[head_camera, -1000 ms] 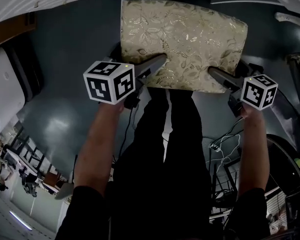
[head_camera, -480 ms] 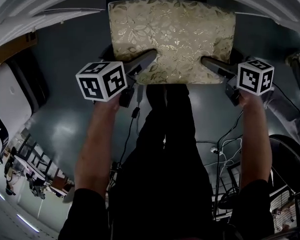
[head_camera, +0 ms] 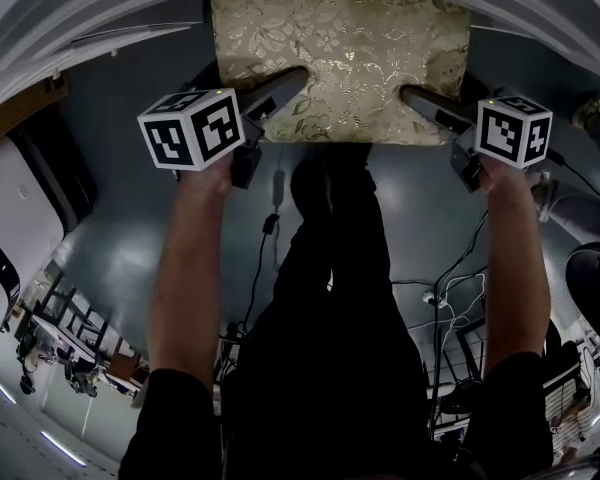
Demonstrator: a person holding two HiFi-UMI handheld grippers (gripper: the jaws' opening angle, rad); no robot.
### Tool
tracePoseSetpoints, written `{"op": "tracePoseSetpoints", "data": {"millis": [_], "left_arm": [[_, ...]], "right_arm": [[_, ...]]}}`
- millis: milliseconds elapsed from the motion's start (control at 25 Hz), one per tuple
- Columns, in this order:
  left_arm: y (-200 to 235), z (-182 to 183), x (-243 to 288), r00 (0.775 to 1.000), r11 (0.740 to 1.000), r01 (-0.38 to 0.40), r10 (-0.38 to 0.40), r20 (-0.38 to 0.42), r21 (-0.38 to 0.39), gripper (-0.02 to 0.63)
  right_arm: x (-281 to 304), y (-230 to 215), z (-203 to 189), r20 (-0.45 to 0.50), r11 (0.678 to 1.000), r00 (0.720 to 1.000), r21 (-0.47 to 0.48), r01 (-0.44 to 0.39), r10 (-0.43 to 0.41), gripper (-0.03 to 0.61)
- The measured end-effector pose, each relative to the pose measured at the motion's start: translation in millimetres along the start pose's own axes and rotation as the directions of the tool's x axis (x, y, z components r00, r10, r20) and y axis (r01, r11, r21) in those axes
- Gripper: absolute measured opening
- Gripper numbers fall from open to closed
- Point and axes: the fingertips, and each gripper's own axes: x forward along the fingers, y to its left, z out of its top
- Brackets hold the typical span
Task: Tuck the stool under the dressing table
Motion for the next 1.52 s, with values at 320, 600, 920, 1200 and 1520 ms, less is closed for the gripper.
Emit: {"op": "tracePoseSetpoints", "data": {"millis": [320, 600, 920, 1200, 1520], "left_arm": [[-3.3, 3.2, 1.3, 1.000, 1.000, 0.029, -0.029, -0.005, 0.009, 0.591], [-1.1, 2.2, 1.8, 0.999, 0.999, 0.038, -0.037, 0.025, -0.017, 0.591], [-0.3, 0.9, 4.1, 0.999, 0.999, 0.040, -0.040, -0.002, -0.034, 0.591], [1.2, 2.8, -4.9, 0.999, 0.999, -0.042, 0.041, 0.028, 0.013, 0.589], [-4.9, -32.3, -55.2, 0.992, 0.981, -0.123, 0.121, 0.025, 0.153, 0.540]], "right_arm": [[-3.6, 3.2, -2.9, 0.027, 1.000, 0.999, 0.019, 0.018, -0.019, 0.531], [-3.5, 2.6, 4.3, 0.048, 0.999, 0.998, -0.012, 0.032, -0.032, 0.531], [-4.0, 0.4, 0.8, 0.119, 0.999, 0.992, 0.032, 0.026, -0.030, 0.532], [-30.3, 7.8, 5.4, 0.247, 0.979, 0.953, -0.052, 0.196, -0.177, 0.528], [-67.8, 40.3, -14.8, 0.293, 0.970, 0.941, -0.123, 0.210, -0.167, 0.449]]}}
